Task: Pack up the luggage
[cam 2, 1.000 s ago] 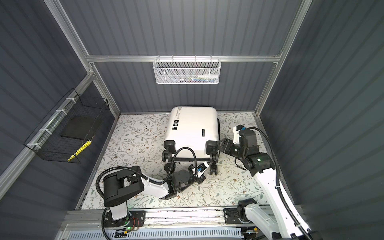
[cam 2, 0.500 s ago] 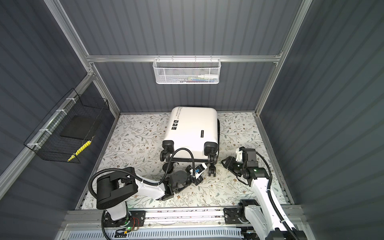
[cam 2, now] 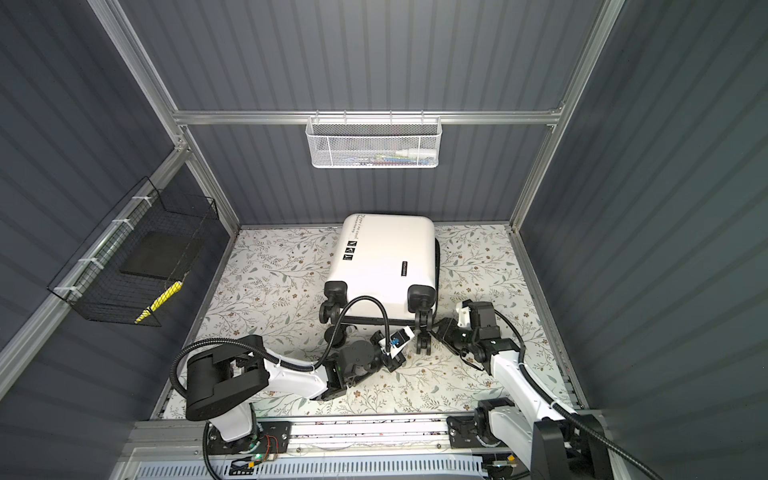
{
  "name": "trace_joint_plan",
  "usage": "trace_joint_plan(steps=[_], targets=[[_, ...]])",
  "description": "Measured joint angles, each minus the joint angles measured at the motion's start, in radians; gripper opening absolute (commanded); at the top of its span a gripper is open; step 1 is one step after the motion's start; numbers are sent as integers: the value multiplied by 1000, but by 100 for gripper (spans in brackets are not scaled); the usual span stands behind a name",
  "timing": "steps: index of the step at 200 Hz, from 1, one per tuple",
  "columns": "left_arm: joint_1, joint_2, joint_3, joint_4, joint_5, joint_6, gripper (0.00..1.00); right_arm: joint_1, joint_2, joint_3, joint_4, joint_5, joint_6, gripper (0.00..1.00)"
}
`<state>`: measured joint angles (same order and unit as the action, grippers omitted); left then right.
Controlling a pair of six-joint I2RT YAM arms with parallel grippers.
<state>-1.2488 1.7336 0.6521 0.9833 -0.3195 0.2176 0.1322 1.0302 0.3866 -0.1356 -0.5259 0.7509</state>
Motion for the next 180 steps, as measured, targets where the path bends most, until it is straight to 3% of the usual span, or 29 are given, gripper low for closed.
trace_joint_plan(steps=[118,180], targets=[[7,-52,-25,-57,3,-16,0,192,143,-60,295,50,142,37],[-31,-25,-26,-2,-116,-16,0,286,217,-21,352,89,187,36]])
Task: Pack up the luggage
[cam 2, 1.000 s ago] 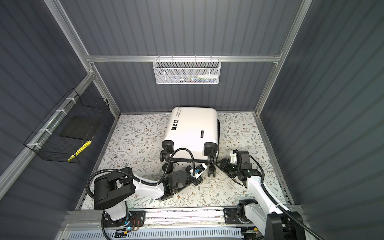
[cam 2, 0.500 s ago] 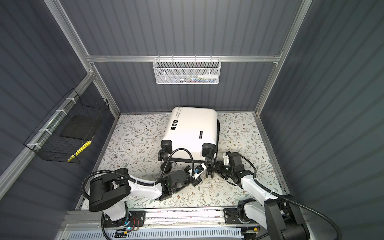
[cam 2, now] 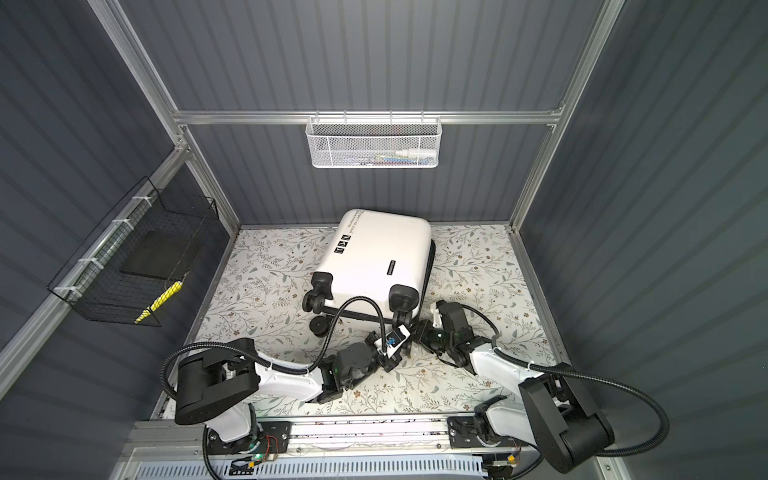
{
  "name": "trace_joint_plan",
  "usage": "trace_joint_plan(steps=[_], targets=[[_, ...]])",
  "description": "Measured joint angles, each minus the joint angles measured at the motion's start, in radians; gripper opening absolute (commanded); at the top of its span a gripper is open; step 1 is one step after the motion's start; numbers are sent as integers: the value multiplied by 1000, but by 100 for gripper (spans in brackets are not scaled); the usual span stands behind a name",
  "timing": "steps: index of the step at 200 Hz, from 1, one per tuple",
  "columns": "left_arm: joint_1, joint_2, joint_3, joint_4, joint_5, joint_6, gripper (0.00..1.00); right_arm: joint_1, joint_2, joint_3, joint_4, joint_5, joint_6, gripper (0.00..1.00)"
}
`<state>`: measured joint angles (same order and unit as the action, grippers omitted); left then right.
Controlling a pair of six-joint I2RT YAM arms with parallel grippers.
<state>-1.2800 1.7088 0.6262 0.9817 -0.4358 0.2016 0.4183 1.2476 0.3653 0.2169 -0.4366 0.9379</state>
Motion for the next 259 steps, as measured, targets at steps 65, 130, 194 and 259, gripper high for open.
trace_joint_plan(steps=[65,130,194,259], targets=[[-26,150,60,163,-116,1,0,36,24,14,20,34,21,36],[-59,71,8,107,-130,-15,33,45,10,27,-19,47,11,39],[-118,-210,10,-295,109,-42,47,38,-57,55,-183,85,-43,57],[-118,-505,11,-571,27,-50,60,-55,-243,60,-406,138,-146,66]])
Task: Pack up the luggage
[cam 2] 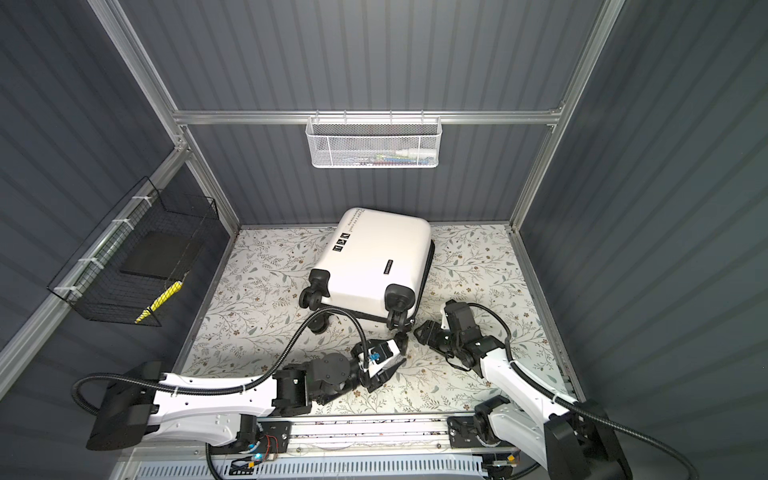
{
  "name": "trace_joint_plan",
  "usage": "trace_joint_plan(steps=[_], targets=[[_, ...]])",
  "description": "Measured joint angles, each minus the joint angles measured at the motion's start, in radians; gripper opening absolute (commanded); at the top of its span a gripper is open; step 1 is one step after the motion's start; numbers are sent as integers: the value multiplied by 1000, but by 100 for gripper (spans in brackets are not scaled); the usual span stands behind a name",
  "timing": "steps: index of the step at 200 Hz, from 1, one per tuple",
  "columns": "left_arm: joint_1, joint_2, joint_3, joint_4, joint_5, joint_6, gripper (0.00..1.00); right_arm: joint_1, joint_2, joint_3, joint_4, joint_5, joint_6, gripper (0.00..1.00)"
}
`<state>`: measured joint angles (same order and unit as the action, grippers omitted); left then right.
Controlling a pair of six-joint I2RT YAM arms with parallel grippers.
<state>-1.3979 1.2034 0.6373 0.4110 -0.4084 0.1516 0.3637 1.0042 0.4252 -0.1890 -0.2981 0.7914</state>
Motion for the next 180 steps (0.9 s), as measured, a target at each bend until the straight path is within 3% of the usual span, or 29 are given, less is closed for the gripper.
trace_joint_plan(steps=[31,56,106,180], targets=[[1,-34,69,-115,-106,-19,65,-37,-98,34,-120,18,-49,72],[1,-23,163,-204,-180,-77,78,-48,-166,87,-211,36,-84,78],[5,134,452,-459,-311,-285,86,-49,-241,168,-340,70,-147,82],[48,236,537,-732,-359,-620,95,-49,-278,185,-409,70,-194,83]])
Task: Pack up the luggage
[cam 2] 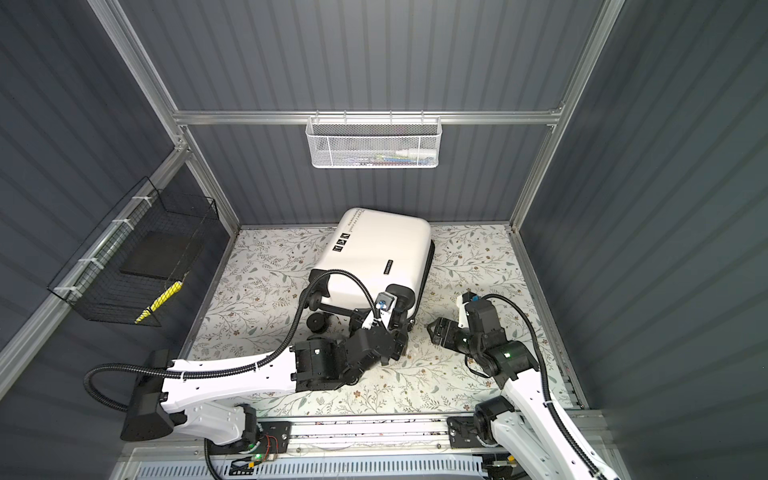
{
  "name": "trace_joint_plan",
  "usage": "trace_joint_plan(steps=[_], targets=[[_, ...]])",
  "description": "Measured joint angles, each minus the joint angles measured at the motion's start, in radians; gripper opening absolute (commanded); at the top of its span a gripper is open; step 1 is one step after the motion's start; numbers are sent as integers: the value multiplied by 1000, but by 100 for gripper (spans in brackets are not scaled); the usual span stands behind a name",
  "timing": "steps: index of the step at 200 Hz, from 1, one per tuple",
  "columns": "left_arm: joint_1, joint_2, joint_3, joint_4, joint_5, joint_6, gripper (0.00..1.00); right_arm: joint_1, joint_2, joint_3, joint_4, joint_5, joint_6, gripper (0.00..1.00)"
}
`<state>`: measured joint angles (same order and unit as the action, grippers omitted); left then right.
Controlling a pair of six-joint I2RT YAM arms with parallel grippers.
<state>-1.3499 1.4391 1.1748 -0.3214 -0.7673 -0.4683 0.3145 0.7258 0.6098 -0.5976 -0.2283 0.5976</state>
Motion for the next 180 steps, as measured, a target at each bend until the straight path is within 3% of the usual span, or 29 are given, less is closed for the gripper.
trace_joint_plan(steps=[12,65,180], targets=[[23,0,0,-13,16,-30,100,0,-4,-1,6,-11,-4,83],[105,2,-26,26,113,-74,100,0,-13,-28,56,-40,-11,84],[103,35,-54,186,209,-29,99,6,-8,-87,105,-50,-6,83]])
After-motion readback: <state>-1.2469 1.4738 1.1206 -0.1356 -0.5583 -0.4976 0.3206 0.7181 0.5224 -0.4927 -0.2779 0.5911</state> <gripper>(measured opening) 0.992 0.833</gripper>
